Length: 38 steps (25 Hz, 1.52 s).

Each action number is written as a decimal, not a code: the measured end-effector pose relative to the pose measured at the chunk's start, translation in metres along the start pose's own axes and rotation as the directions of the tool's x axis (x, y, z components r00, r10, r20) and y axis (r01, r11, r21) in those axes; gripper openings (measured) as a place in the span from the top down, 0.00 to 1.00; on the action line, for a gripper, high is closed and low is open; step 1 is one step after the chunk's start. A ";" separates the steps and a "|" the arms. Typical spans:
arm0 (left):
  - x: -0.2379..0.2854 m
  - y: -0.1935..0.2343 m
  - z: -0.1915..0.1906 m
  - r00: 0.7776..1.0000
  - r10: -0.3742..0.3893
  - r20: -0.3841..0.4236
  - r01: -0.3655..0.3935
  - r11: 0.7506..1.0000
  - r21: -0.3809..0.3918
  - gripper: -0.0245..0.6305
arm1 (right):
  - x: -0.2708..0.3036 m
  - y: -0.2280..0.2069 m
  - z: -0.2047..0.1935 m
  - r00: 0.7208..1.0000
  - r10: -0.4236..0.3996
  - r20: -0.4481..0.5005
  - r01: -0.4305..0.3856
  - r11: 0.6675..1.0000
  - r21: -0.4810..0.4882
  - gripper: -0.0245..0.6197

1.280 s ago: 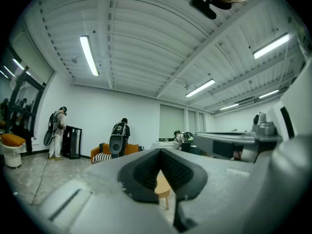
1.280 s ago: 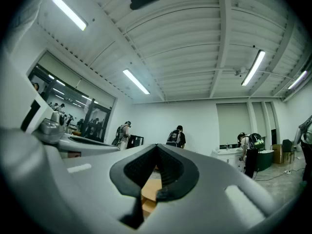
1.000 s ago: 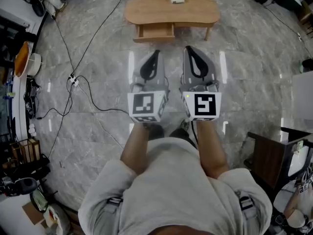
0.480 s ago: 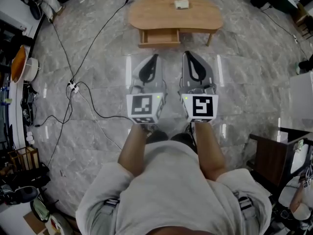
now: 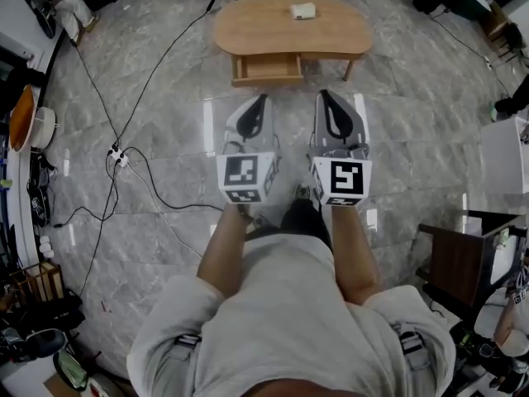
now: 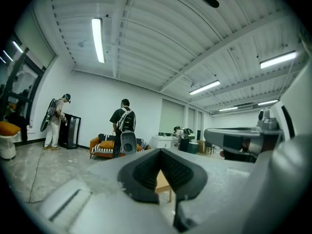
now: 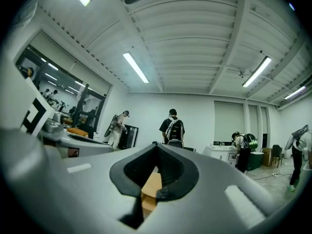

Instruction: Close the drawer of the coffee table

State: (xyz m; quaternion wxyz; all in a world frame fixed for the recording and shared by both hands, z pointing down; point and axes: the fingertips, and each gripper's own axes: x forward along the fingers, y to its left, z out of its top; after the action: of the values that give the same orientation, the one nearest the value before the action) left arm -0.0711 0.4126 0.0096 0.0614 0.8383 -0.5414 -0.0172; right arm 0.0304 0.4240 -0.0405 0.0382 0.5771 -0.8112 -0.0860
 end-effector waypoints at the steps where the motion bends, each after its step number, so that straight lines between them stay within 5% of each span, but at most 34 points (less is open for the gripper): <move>1: 0.005 0.000 0.000 1.000 -0.003 -0.001 0.003 1.000 -0.001 0.93 | 0.004 -0.002 -0.001 1.000 0.000 -0.004 0.000 1.000 -0.002 0.95; 15: 0.142 0.016 0.007 1.000 0.017 -0.027 -0.016 1.000 0.004 0.93 | 0.128 -0.081 -0.010 0.999 0.051 0.014 -0.051 0.999 0.006 0.95; 25: 0.251 0.003 -0.017 0.993 0.022 -0.115 -0.021 1.000 0.007 0.93 | 0.196 -0.157 -0.054 0.997 0.074 -0.036 -0.072 0.996 0.045 0.95; 38: 0.302 0.065 -0.021 0.980 0.111 -0.167 -0.109 0.994 0.018 0.93 | 0.271 -0.180 -0.081 0.990 0.125 -0.072 -0.120 0.991 0.059 0.95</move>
State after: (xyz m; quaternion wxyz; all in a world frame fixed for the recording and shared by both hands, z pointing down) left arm -0.0026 0.1130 0.0499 0.1040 0.8058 -0.5800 0.0590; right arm 0.1212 0.1030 -0.0039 0.0582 0.5298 -0.8452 -0.0394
